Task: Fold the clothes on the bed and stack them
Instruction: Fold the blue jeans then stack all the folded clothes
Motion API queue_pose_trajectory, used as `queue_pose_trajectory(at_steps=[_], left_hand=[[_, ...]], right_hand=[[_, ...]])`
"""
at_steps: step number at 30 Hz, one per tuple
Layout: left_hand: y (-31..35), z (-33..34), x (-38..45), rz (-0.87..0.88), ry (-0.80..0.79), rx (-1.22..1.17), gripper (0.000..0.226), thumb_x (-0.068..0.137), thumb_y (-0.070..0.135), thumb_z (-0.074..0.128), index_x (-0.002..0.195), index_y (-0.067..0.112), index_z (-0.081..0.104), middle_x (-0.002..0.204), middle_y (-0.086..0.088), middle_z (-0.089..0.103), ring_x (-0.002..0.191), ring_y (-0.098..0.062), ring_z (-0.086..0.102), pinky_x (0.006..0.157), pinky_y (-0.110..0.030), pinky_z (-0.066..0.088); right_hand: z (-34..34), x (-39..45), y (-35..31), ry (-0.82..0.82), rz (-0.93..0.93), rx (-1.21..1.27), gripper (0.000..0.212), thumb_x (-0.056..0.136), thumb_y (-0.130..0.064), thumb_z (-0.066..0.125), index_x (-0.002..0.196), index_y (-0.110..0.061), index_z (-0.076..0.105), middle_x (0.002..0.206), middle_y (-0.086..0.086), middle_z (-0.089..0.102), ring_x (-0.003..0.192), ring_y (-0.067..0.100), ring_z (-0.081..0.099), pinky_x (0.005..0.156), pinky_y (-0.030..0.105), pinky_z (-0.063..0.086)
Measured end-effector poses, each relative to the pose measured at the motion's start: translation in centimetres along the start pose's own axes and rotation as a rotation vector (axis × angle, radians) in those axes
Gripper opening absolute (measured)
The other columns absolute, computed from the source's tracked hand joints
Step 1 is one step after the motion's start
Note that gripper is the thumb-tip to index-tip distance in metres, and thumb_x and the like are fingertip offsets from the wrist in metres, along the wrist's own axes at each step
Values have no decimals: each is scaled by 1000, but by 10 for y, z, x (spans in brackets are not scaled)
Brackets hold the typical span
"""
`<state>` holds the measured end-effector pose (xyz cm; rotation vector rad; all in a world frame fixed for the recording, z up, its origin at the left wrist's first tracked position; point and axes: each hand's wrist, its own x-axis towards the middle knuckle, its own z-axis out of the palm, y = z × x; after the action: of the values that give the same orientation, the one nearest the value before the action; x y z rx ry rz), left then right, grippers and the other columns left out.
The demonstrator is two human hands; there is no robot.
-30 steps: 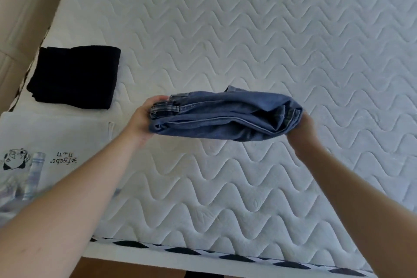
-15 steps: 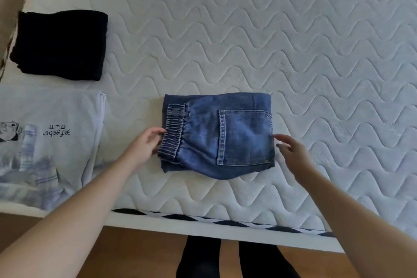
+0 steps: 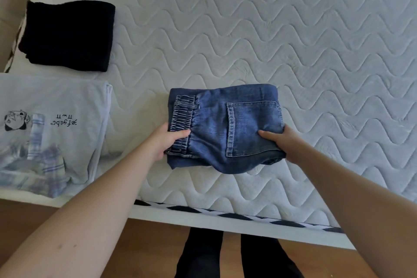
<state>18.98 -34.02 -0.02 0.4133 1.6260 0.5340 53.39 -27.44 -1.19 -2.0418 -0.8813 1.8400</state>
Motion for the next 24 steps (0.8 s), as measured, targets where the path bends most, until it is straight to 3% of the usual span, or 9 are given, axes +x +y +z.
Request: queue_pose_trajectory(at_steps=[3,5,8,12,17,21,24], left_hand=[[3,1,-20,66,-12,-35,39,86,16,74,119,29,58,108,4,72,96,-16,69,80,-34,54],[5,-5,-41,125,-22,-18,36,89,12,69,114,35,58,109,6,71,99,-16,68,83,-34,54],[14,-24,-85,201,-31,0,41,90,11,66,122,35,55,116,5,69,107,-17,66,91,-39,51],[31,-46,-155,249,-41,28,46,89,13,68,129,29,53,118,4,69,110,-18,64,99,-44,48],[51,-64,-232,310,-65,-8,38,88,12,70,116,35,59,106,11,73,98,-9,69,90,-35,51],[54,-71,-285,377,-72,-22,37,88,13,70,118,33,59,108,11,73,98,-9,69,85,-32,51],[40,-74,-319,423,-35,-20,37,88,15,71,115,37,58,108,13,72,99,-8,68,84,-30,50]], right_hand=[[-1,-18,-5,13,-104,67,45,70,-31,87,103,-38,57,109,-1,69,92,19,71,70,35,61],[-1,-39,-5,23,-153,48,37,78,-30,81,103,-40,56,111,-3,68,95,17,69,70,33,60],[-3,-84,-16,-8,-187,30,37,81,-33,78,111,-35,57,115,-3,68,101,19,68,77,35,59],[-2,-155,-38,18,-263,53,48,82,-32,78,124,-28,56,115,-2,69,99,19,69,74,32,59],[0,-243,-66,63,-384,74,34,83,-27,77,111,-32,60,101,-9,72,90,14,71,65,25,58],[-5,-298,-69,59,-439,89,37,83,-30,77,114,-35,58,109,-5,70,94,18,71,74,41,61],[-2,-329,-60,46,-485,110,38,82,-32,78,115,-37,59,106,-7,71,92,17,71,70,37,61]])
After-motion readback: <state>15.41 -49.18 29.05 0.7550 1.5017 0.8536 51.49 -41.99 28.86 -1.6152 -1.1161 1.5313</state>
